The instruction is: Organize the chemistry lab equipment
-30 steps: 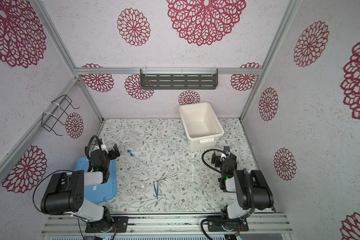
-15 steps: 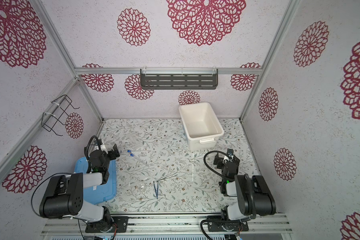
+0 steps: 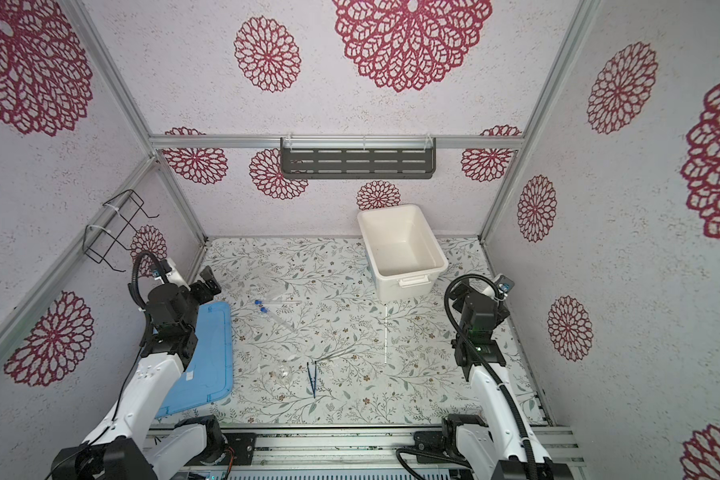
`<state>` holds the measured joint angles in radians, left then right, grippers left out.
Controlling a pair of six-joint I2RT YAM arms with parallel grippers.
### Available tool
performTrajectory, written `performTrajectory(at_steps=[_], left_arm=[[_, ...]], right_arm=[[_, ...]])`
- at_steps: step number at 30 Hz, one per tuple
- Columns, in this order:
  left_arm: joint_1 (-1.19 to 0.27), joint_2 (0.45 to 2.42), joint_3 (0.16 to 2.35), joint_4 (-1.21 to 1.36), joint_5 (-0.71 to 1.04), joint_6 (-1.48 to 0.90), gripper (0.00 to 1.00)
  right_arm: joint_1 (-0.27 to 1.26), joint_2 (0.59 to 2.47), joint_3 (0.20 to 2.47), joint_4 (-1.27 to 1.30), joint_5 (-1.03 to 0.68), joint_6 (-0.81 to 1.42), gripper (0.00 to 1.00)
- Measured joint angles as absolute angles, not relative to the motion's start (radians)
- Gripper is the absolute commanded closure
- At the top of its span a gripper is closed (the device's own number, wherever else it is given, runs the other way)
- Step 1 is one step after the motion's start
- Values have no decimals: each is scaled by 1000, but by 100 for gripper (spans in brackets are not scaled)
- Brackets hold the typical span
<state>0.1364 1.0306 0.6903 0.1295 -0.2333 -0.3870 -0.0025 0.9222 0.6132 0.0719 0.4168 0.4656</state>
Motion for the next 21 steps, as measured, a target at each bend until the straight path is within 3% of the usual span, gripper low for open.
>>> performTrajectory(at_steps=[7, 14, 21], left_arm=[[156, 1078, 864, -130, -188, -485, 3], [154, 1132, 870, -256, -128, -482, 3], [73, 1155, 870, -303, -125, -440, 3]], right_arm=[[-2, 989, 763, -271, 243, 433, 2], [47, 1093, 968, -458, 91, 368, 30], [252, 1245, 1187, -558, 66, 311, 34]])
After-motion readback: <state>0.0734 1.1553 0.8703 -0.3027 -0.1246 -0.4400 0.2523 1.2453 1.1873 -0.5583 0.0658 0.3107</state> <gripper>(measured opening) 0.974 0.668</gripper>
